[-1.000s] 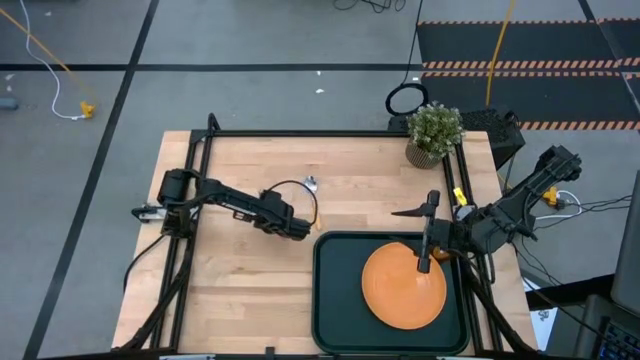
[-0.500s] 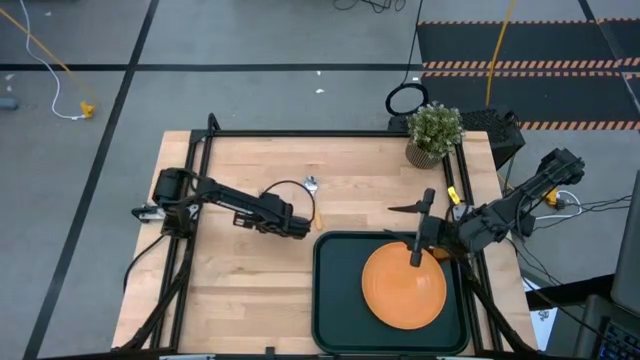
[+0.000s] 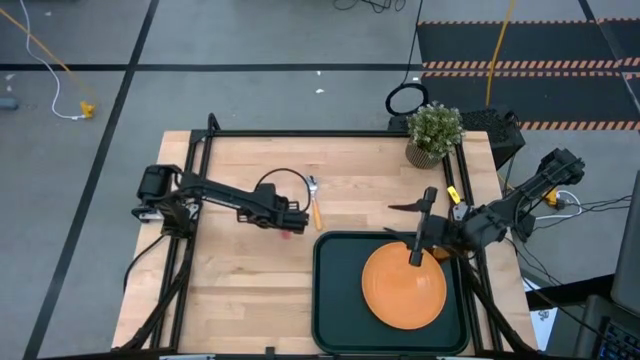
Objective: Pick and place plate/cup/fork/spoon on tray
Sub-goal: Put the pink fork on the left side of the orange plate
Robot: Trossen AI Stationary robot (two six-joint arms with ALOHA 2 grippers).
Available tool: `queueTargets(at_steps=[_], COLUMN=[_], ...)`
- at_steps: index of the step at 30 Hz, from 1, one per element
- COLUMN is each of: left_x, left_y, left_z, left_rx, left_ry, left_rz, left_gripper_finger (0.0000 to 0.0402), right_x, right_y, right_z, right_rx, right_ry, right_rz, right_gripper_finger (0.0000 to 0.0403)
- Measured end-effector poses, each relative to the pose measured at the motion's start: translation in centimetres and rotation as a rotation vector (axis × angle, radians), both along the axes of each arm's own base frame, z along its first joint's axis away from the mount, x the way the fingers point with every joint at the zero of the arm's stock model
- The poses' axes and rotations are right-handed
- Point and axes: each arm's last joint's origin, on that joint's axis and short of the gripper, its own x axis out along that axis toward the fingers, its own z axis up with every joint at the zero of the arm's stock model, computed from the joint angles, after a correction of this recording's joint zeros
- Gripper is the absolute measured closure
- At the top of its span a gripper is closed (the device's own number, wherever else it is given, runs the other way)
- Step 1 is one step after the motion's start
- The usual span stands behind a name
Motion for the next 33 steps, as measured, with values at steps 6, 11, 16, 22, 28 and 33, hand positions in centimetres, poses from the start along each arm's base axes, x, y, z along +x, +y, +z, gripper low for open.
queueTargets(at_steps=[6,11,16,22,28,33], left_x=[0.4,1.0,1.6,2.0,2.2,2.4], left_y=[0.2,0.2,0.5,1.1,1.3,1.3], left_z=[-1.9,-3.0,-4.0,-5.0,-5.2,-5.3], left_rx=[0.001,-0.001,0.001,0.005,0.011,0.021], left_ry=[0.044,0.024,0.003,0.006,-0.003,0.027], left_rz=[0.059,0.085,0.095,0.105,0.102,0.007], left_gripper_finger=[0.0156,0.0156,0.0156,0.0158,0.0207,0.0271], right_x=[0.0,0.0,0.0,0.0,-0.1,-0.1], right_y=[0.0,0.0,0.0,0.0,0.0,0.0], right_z=[0.0,0.0,-0.6,-1.5,-1.5,-1.8], right_rx=[-0.014,-0.047,-0.087,-0.147,-0.144,-0.109], right_ry=[0.002,0.016,0.041,0.076,0.077,0.085], right_rz=[0.000,0.001,0.002,0.003,0.002,0.000], right_gripper_finger=[0.0167,0.0167,0.0167,0.0167,0.0167,0.0167])
